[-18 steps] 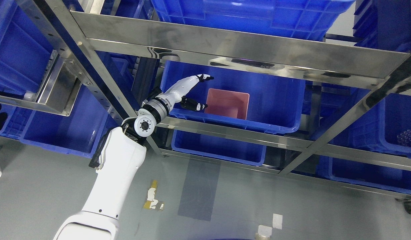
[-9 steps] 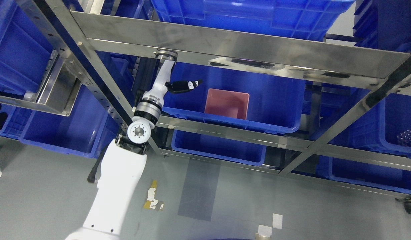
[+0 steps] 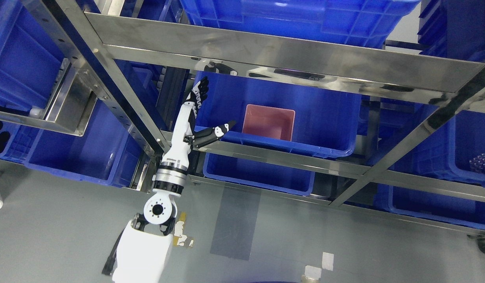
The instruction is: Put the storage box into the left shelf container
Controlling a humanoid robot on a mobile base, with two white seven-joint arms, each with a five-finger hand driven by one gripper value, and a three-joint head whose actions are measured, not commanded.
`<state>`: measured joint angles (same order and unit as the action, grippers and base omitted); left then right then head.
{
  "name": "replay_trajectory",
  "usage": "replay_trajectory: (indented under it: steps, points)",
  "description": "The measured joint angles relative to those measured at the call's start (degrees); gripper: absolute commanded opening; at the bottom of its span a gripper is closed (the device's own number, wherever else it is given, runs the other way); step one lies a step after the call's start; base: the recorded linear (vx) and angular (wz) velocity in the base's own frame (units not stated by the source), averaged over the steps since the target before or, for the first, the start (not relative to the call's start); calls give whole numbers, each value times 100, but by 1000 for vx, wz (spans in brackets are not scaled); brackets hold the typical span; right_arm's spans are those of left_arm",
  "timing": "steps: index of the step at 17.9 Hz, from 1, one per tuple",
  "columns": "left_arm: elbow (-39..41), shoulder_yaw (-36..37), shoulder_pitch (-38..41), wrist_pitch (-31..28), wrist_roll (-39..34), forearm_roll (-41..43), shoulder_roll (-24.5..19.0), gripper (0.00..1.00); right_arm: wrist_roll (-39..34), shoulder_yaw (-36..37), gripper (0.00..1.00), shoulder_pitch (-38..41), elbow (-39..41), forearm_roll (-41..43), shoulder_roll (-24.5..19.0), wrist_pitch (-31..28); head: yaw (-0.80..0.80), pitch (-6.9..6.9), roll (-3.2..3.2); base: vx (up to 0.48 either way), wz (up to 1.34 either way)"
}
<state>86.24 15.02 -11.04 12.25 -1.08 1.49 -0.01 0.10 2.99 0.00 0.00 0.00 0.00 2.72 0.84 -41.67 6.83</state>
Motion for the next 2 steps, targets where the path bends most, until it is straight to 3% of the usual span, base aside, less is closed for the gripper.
replay_trajectory:
  steps: [2]
  points:
    - [187,-62,213,10,-8,-51,0,100,5,0,100,0,0,0,0,-7,0,0,0,0,0]
